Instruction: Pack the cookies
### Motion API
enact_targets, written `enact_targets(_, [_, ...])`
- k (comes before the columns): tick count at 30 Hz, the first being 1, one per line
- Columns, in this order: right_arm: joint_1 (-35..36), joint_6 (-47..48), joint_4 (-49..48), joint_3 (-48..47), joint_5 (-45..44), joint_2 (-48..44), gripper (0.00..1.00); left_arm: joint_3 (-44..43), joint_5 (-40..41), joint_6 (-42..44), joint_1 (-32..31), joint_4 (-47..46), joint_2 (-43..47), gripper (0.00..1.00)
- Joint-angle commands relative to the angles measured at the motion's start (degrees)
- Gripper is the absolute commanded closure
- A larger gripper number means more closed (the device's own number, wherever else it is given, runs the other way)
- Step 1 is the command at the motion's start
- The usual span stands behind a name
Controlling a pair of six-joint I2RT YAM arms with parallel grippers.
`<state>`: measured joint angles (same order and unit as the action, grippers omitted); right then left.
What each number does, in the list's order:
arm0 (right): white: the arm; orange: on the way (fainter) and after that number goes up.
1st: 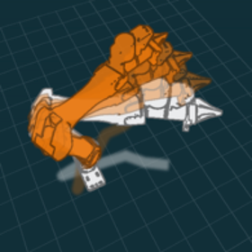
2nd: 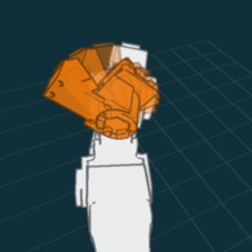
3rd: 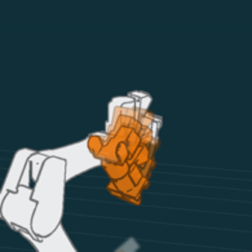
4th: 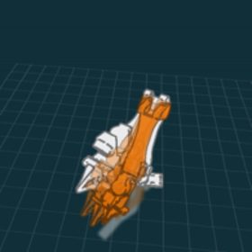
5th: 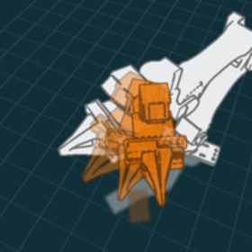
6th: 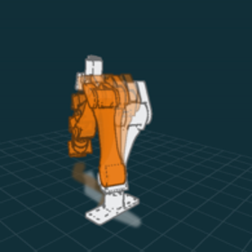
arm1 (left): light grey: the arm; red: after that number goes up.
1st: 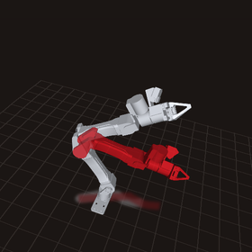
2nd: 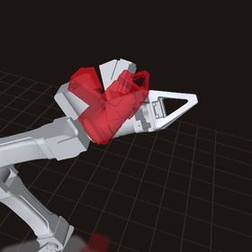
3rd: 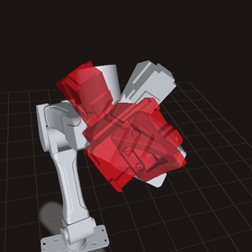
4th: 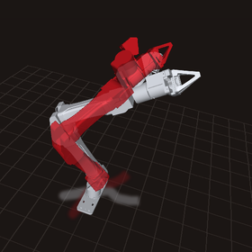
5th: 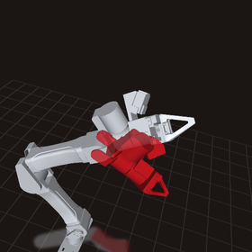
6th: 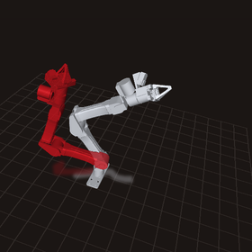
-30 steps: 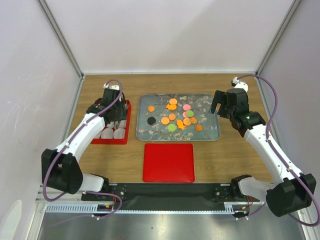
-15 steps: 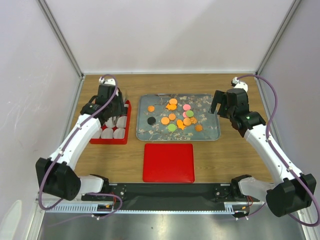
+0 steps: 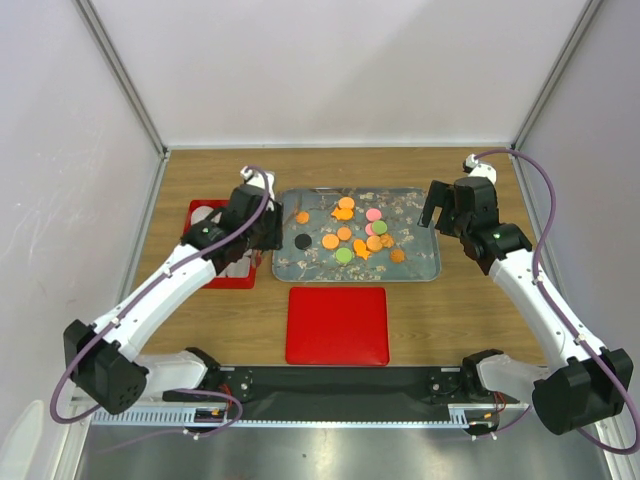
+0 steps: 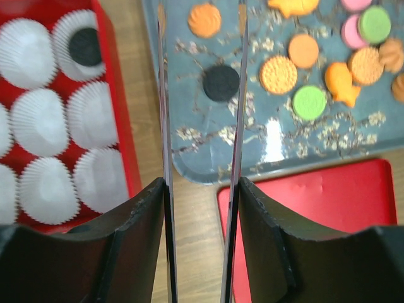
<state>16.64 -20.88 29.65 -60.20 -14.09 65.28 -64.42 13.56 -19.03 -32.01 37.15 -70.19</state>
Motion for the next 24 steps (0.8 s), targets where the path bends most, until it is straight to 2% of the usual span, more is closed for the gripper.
enact_targets(1, [-0.3,0.8,-0.1,-0.4,-0.5,-1.3,0.02,2.0,0.8,-2.2,-1.9,-2.6,-1.0,0.46])
enact_targets(13, [-0.2,0.8,-0.1,-0.4,-0.5,-0.9,0.02,6.9,-1.7,-3.4,-4.4,-7.2,-5.7,0.45])
enact_targets(24, [-0.2,0.8,0.0,-0.2,-0.5,-1.1,0.02,8.2,-0.6,-4.2,-5.9,-7.4,-7.3,0.45])
